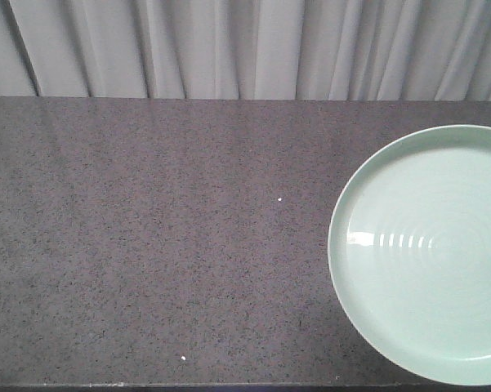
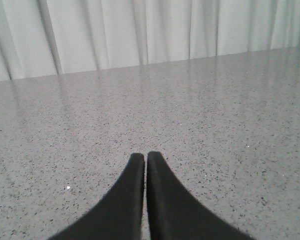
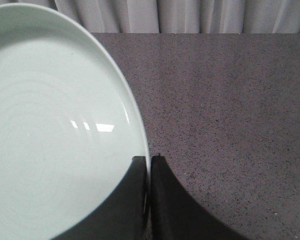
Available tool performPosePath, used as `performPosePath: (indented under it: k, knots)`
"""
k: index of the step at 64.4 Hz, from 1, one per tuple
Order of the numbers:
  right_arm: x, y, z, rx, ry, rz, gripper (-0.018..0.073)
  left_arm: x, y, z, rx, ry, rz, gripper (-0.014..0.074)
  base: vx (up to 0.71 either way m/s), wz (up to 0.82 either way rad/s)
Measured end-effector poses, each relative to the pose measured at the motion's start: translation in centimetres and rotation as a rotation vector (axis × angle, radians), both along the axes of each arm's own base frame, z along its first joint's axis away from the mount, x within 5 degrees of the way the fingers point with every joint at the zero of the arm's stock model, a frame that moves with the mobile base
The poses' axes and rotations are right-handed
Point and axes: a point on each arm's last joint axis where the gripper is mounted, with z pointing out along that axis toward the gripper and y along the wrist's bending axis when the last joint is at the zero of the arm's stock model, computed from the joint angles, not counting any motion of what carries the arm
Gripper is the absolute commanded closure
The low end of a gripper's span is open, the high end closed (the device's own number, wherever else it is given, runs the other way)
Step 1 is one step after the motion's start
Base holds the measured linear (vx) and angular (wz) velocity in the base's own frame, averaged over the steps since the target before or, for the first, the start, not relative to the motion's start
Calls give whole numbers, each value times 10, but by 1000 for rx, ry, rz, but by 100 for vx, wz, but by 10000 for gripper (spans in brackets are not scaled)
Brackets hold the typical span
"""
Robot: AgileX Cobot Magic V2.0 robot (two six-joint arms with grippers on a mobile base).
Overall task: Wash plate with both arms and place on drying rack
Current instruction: 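Hold the plate raised in the right gripper, then drive the base along the counter carrying the plate in the right gripper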
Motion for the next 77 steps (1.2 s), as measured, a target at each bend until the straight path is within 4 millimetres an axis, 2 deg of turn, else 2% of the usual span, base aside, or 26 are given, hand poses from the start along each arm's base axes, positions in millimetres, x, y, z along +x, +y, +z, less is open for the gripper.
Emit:
performPosePath:
  k: [53,77]
  knots:
    - [0,0,0,0,5,1,563,0,0,0,0,0,0,593,0,1]
    - [0,0,0,0,5,1,563,0,0,0,0,0,0,593,-5,21]
